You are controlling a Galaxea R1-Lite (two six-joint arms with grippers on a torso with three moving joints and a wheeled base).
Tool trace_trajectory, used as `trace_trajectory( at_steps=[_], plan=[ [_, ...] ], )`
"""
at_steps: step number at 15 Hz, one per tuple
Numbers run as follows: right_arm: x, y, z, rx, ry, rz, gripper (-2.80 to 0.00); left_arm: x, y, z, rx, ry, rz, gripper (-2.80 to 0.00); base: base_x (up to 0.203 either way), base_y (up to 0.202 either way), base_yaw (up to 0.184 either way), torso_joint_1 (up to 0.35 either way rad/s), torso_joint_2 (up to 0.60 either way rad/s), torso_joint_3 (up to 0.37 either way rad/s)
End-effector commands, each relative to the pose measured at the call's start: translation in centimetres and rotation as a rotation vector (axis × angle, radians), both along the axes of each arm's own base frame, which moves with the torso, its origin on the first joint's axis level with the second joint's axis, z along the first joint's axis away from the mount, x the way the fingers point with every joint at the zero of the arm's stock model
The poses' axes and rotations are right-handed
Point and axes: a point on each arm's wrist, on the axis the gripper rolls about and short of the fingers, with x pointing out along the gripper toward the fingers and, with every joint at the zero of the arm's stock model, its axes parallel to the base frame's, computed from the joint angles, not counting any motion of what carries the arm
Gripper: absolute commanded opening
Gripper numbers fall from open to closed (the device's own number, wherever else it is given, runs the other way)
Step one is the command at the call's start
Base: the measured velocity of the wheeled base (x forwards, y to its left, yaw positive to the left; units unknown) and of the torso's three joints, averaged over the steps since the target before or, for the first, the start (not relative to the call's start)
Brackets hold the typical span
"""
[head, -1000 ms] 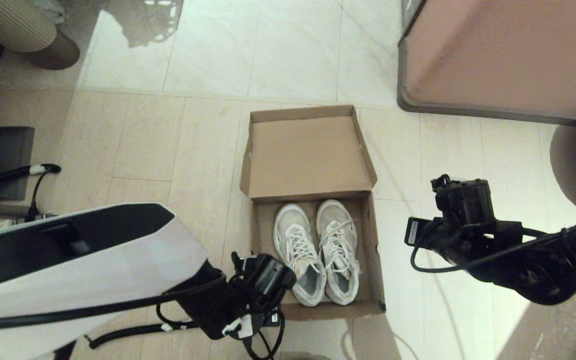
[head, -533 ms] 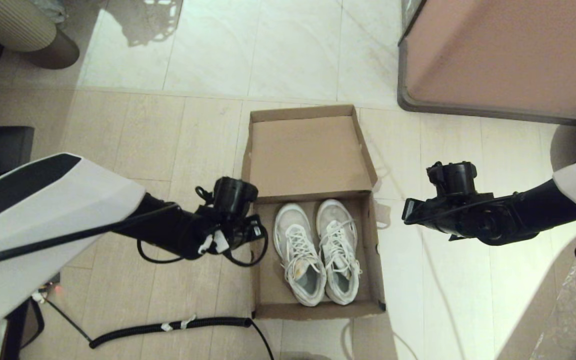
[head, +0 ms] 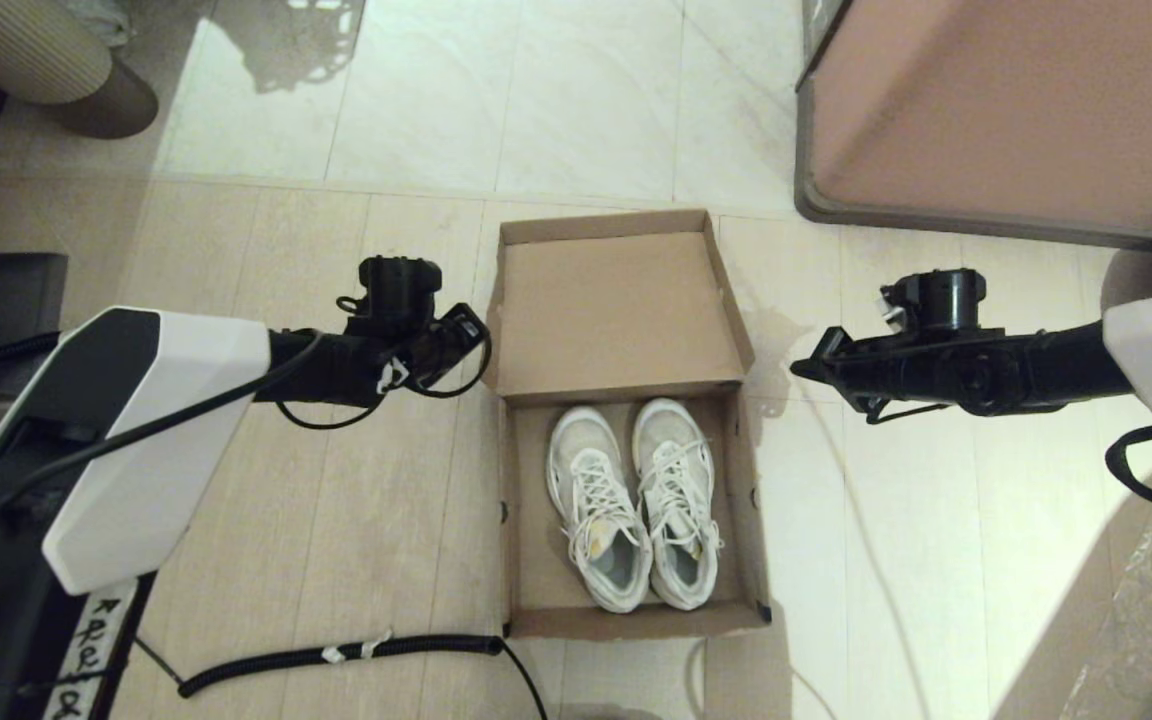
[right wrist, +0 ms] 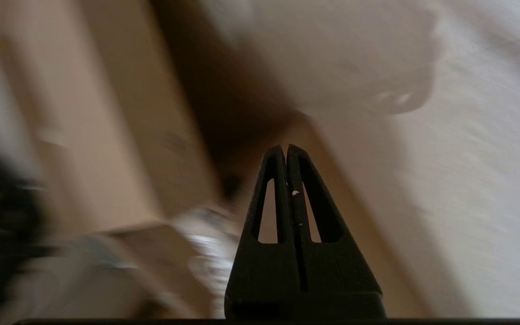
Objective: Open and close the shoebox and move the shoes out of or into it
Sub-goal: Close the shoe box
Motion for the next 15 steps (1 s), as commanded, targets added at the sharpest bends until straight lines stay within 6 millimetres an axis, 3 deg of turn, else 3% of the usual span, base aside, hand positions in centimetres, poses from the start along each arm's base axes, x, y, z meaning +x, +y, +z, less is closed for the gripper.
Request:
trace_trajectory(
  at_steps=[1,3,7,10,15],
  plan=[
    [2.2,-0.8,1.4,0.122,-0.013,-0.009,-2.80,0.9,0.9,-1.5,-0.004,0.019,0.013,-2.80,0.000,0.000,0.000,0.000,0.00,0.000],
    [3.4,-1.2,0.9,0.173,0.035,-0.004,-2.80,1.2,0.9,-2.2,-0.006,0.023,0.007,-2.80,0.000,0.000,0.000,0.000,0.00,0.000],
    [3.5,-1.7,0.3,0.392,0.158,0.170,-2.80,1.5,0.9,-2.0,-0.100,0.002,0.009,-2.80,0.000,0.000,0.000,0.000,0.00,0.000],
    [4.4,-1.6,-1.7,0.403,0.159,0.166,-2.80,1.4,0.8,-2.0,-0.199,0.024,0.021,-2.80,0.000,0.000,0.000,0.000,0.00,0.000],
    [5.1,-0.4,-4.7,0.396,0.202,0.179,-2.80,1.2,-0.2,-2.2,-0.211,0.035,0.005,-2.80,0.000,0.000,0.000,0.000,0.00,0.000]
  ],
)
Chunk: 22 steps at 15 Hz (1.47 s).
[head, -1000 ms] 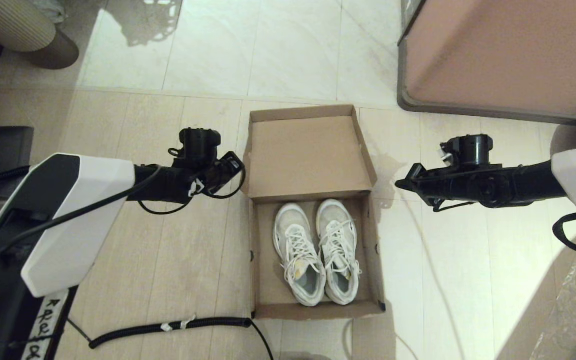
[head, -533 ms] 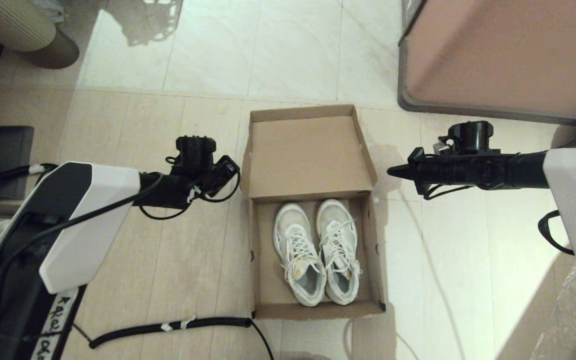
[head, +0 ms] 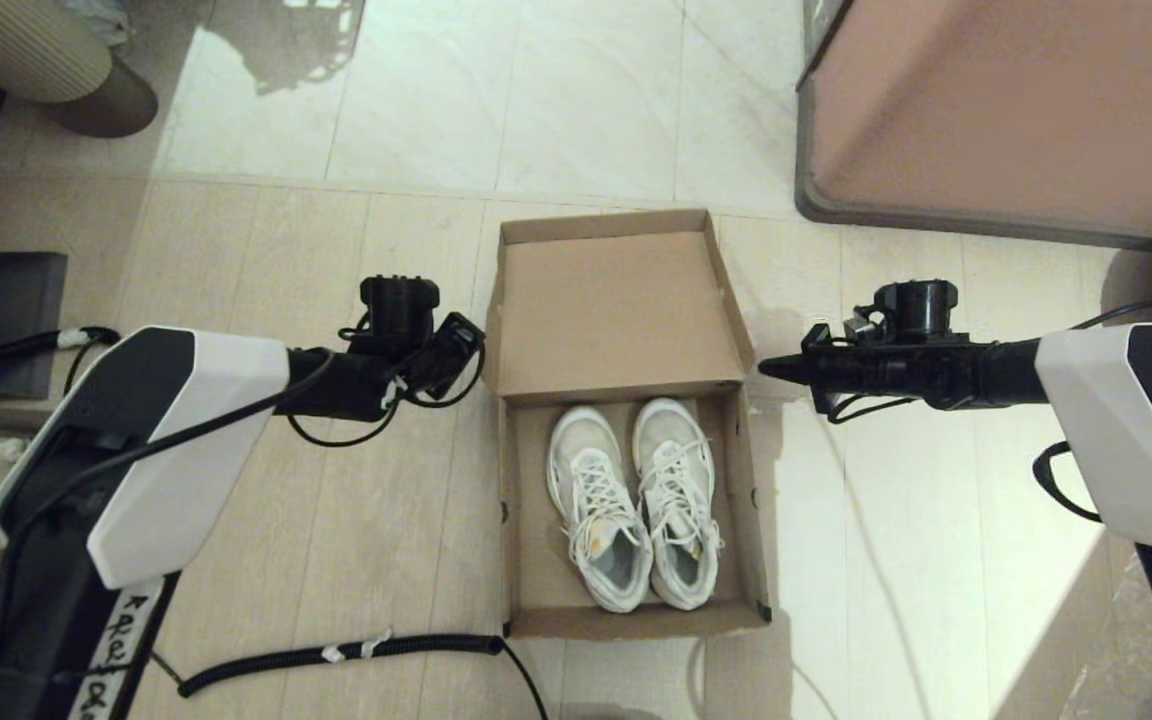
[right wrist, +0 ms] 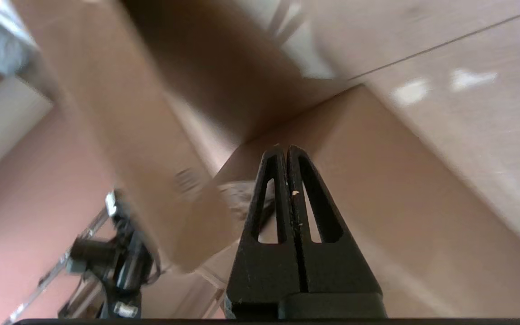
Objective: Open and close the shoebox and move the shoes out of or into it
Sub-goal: Close the shoe box
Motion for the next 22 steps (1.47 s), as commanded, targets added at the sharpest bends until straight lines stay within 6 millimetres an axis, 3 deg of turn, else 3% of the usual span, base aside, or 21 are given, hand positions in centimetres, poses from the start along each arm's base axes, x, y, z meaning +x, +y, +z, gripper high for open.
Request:
trace_trajectory(
  at_steps=[1,4,10,16,22],
  plan=[
    [0.3,1.2,-1.8,0.007,0.035,0.026,-2.80,-0.2,-0.7,0.0,-0.005,0.000,-0.013,-2.80,0.000,0.000,0.000,0.000,0.00,0.000],
    [0.3,3.1,-1.9,0.010,0.035,0.060,-2.80,-0.7,-2.2,0.0,0.000,0.008,-0.041,-2.80,0.000,0.000,0.000,0.000,0.00,0.000],
    [0.4,3.7,-2.2,0.015,0.022,0.072,-2.80,-1.1,-3.2,-0.3,0.005,0.025,-0.057,-2.80,0.000,0.000,0.000,0.000,0.00,0.000],
    [-0.2,4.0,-2.1,0.022,0.099,0.073,-2.80,-1.5,-3.1,-0.4,0.038,0.066,0.015,-2.80,0.000,0.000,0.000,0.000,0.00,0.000],
    [-1.6,4.4,-2.1,-0.009,0.193,0.044,-2.80,-2.1,-3.0,-2.0,0.065,0.174,0.050,-2.80,0.000,0.000,0.000,0.000,0.00,0.000]
  ],
)
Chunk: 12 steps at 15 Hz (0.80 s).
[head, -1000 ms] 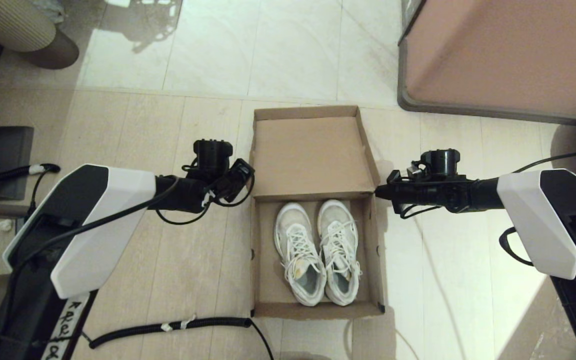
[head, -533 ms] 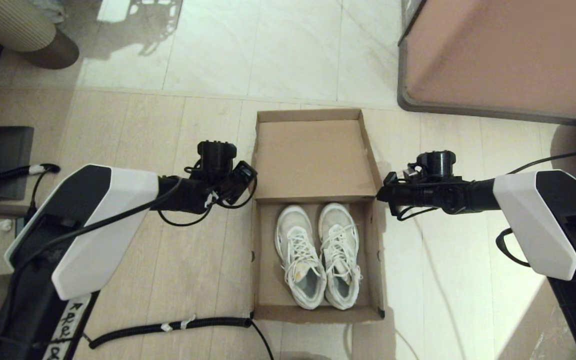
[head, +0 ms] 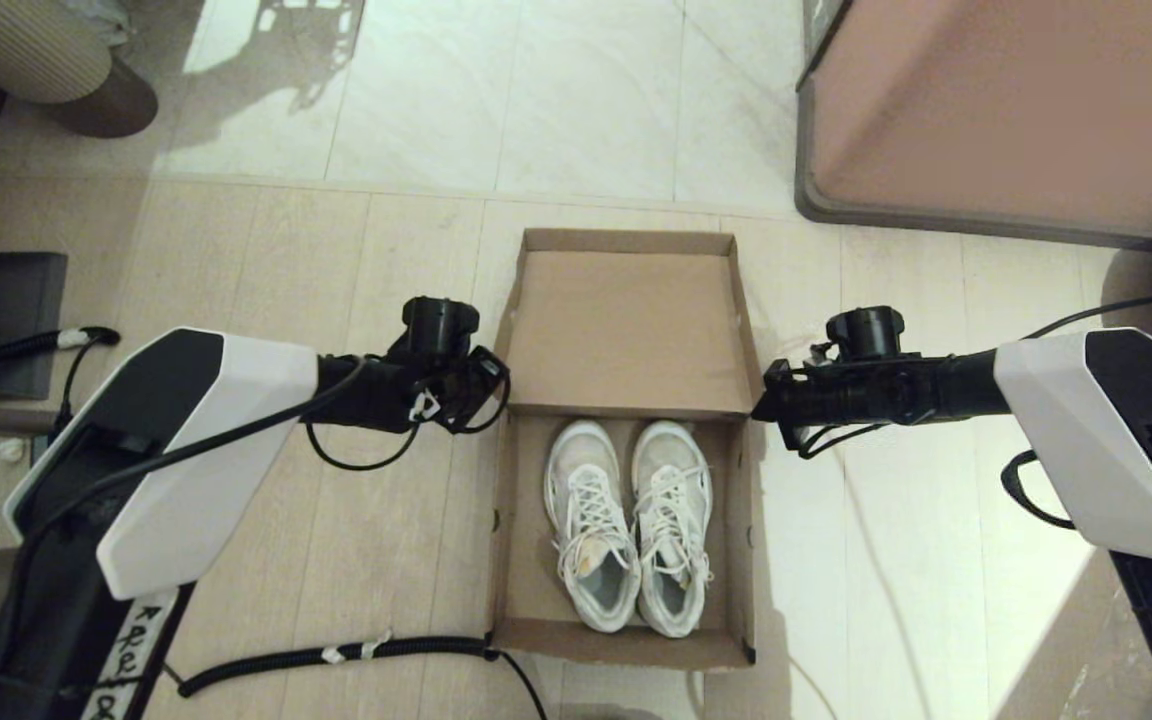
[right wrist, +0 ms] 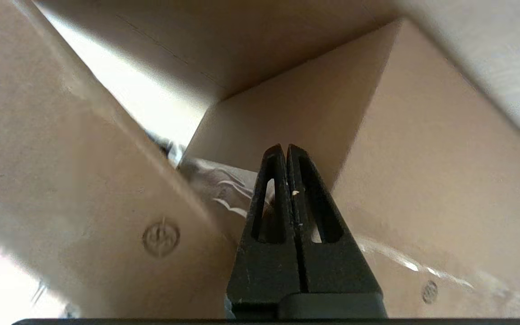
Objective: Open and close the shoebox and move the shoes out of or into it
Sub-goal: Close the shoe box
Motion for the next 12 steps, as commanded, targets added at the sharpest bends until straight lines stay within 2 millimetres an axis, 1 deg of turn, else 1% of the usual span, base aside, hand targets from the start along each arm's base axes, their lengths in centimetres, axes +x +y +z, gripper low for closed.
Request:
trace_trajectory(
  at_steps=[1,2,5,7,9,12],
  plan=[
    [0.0,-0.1,0.5,-0.031,-0.008,-0.059,-2.80,-0.1,0.0,0.2,-0.008,-0.002,0.005,-2.80,0.000,0.000,0.000,0.000,0.00,0.000],
    [0.2,-0.3,0.1,-0.054,-0.004,-0.100,-2.80,0.0,0.0,0.1,-0.008,-0.001,0.005,-2.80,0.000,0.000,0.000,0.000,0.00,0.000],
    [1.7,-0.6,-2.0,-0.090,-0.022,-0.167,-2.80,0.0,-0.1,-0.1,-0.004,0.003,0.003,-2.80,0.000,0.000,0.000,0.000,0.00,0.000],
    [2.5,-0.7,-2.6,-0.075,-0.099,-0.187,-2.80,0.0,-0.2,-0.5,0.005,0.009,0.002,-2.80,0.000,0.000,0.000,0.000,0.00,0.000],
    [3.1,-0.8,-2.0,-0.042,-0.174,-0.260,-2.80,-0.1,-0.4,-0.4,0.006,0.009,-0.001,-2.80,0.000,0.000,0.000,0.000,0.00,0.000],
    [3.6,-0.8,-0.5,0.106,-0.237,-0.324,-2.80,-0.2,-0.7,-0.5,0.008,0.013,-0.007,-2.80,0.000,0.000,0.000,0.000,0.00,0.000]
  ],
)
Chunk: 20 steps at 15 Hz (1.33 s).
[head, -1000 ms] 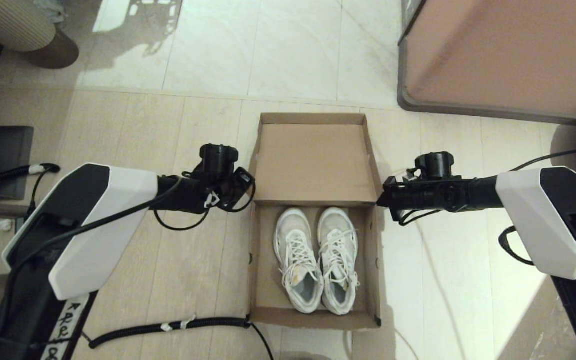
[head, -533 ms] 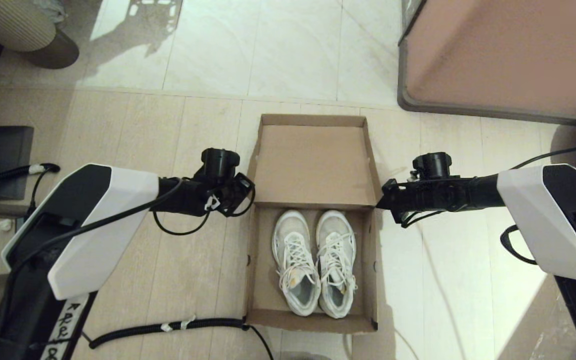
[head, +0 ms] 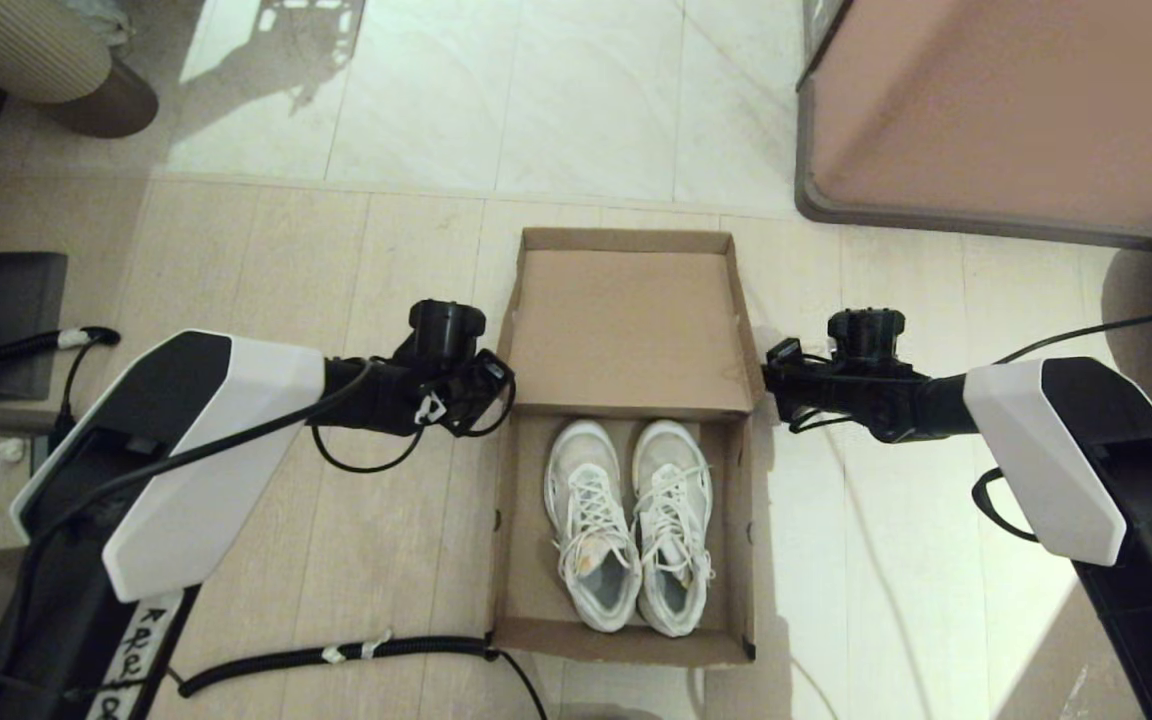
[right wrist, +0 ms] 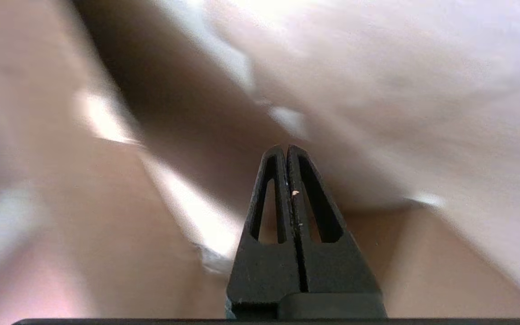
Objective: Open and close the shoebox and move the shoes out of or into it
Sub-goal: Close the shoe box
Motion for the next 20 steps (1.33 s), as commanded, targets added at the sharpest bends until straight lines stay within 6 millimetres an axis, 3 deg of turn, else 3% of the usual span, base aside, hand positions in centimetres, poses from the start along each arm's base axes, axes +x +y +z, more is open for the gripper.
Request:
trace_trajectory(
  at_steps=[1,5,10,20],
  plan=[
    [0.3,-0.1,0.5,0.088,-0.039,-0.014,-2.80,-0.1,-0.3,-0.1,-0.003,0.003,-0.002,-2.80,0.000,0.000,0.000,0.000,0.00,0.000],
    [0.2,-0.1,1.1,0.203,-0.041,0.121,-2.80,-0.3,-0.6,-0.4,0.008,0.029,-0.010,-2.80,0.000,0.000,0.000,0.000,0.00,0.000],
    [0.7,-2.9,0.5,0.482,-0.013,0.225,-2.80,-0.6,-1.3,-0.6,0.011,0.036,-0.024,-2.80,0.000,0.000,0.000,0.000,0.00,0.000],
    [0.0,-3.1,2.8,0.462,-0.032,0.411,-2.80,-0.8,-1.6,-0.9,0.015,0.046,-0.029,-2.80,0.000,0.000,0.000,0.000,0.00,0.000]
  ],
)
